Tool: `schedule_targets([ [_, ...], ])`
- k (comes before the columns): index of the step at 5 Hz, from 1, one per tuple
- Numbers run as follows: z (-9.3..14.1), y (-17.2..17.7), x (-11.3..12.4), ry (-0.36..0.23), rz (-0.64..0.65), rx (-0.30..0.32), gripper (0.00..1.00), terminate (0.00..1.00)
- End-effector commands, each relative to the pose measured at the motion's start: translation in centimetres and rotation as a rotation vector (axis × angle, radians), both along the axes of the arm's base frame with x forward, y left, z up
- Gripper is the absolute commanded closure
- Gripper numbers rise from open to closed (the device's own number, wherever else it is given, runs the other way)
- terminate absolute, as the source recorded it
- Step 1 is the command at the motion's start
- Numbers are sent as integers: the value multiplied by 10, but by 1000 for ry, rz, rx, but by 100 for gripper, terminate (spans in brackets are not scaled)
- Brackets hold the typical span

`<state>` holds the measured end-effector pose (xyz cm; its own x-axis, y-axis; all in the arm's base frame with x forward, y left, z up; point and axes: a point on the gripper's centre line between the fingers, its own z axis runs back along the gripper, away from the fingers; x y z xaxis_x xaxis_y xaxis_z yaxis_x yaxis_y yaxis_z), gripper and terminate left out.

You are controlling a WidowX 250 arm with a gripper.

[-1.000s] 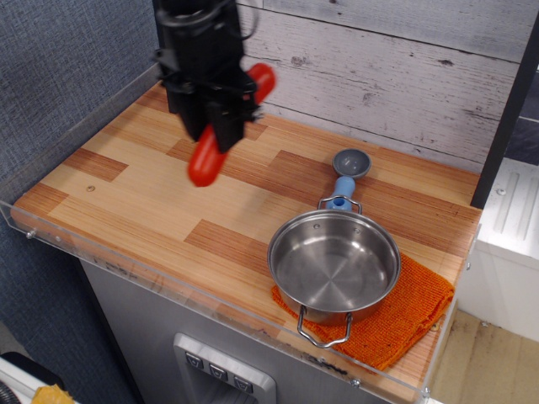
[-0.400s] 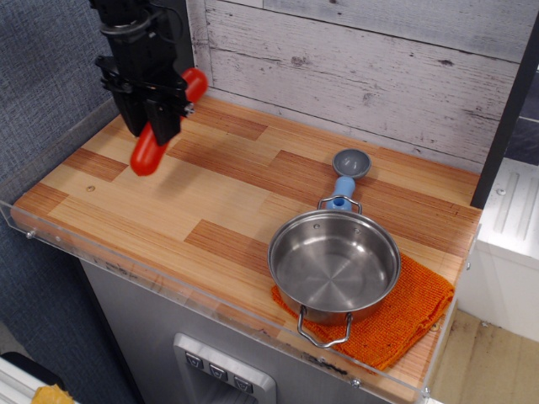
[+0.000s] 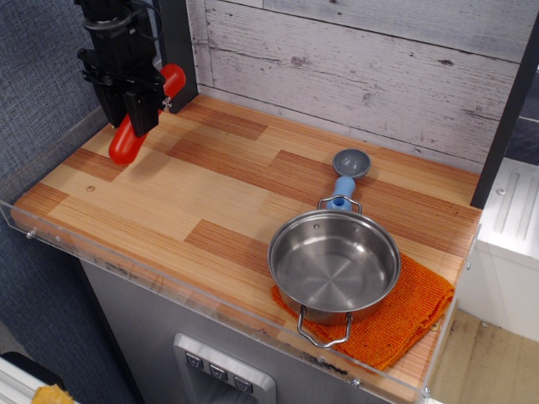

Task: Pick up the sausage and place it on the far left edge of the table

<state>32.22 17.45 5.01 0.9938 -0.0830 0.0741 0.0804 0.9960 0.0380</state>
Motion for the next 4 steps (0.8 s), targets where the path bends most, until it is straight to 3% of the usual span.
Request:
schedule_targets([
  [1, -15, -18, -2, 20, 13, -30, 100, 0],
  [2, -18, -24, -2, 32, 21, -49, 0, 0],
  [3, -2, -30, -2, 8, 8, -34, 0, 0],
  [4, 28, -39, -11, -15, 3, 0, 0, 0],
])
